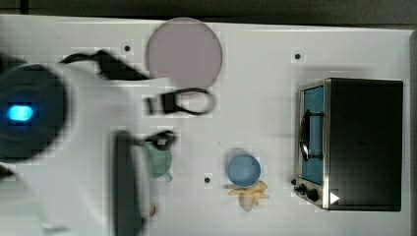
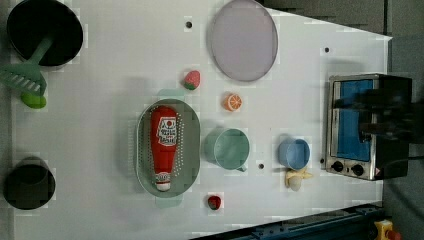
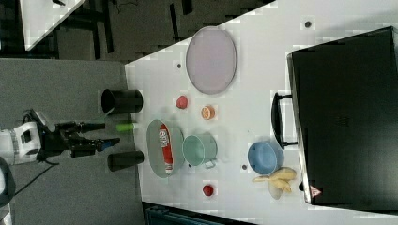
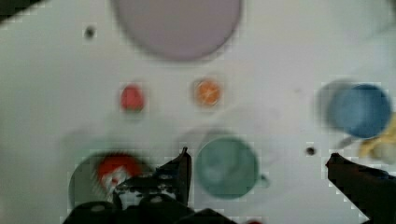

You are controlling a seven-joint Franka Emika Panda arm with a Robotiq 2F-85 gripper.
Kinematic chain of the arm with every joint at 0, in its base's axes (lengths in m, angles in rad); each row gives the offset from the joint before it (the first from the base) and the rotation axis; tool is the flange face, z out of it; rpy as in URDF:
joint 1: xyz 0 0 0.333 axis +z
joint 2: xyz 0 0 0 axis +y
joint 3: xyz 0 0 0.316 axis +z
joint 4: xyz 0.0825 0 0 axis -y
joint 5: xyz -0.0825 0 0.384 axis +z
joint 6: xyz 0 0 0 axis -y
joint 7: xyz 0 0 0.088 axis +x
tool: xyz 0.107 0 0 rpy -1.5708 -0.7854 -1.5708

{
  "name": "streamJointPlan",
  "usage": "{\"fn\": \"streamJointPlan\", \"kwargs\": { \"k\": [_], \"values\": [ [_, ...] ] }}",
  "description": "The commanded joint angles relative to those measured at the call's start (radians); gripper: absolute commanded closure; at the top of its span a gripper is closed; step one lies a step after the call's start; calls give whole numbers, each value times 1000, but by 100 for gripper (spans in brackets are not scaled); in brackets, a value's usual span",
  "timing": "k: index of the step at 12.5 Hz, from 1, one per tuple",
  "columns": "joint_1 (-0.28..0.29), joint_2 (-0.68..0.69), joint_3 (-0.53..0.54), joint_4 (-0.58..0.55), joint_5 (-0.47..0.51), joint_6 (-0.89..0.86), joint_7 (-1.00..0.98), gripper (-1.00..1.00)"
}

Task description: Pick ketchup from strainer and place it on the table

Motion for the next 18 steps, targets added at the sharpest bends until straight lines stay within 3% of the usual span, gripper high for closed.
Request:
{"fn": "streamJointPlan", "kwargs": {
  "k": [1,5,9,13,18],
  "values": [
    [54,75,127,-7,1,56,44,-100],
    [70,189,288,-49,0,149,44,-100],
    [94,287,343,-185,-19,431,60,-100],
    [105,393,334,-316,-181,707,170,-100],
    [107,567,300,-319,-396,814,264,-100]
  ]
}}
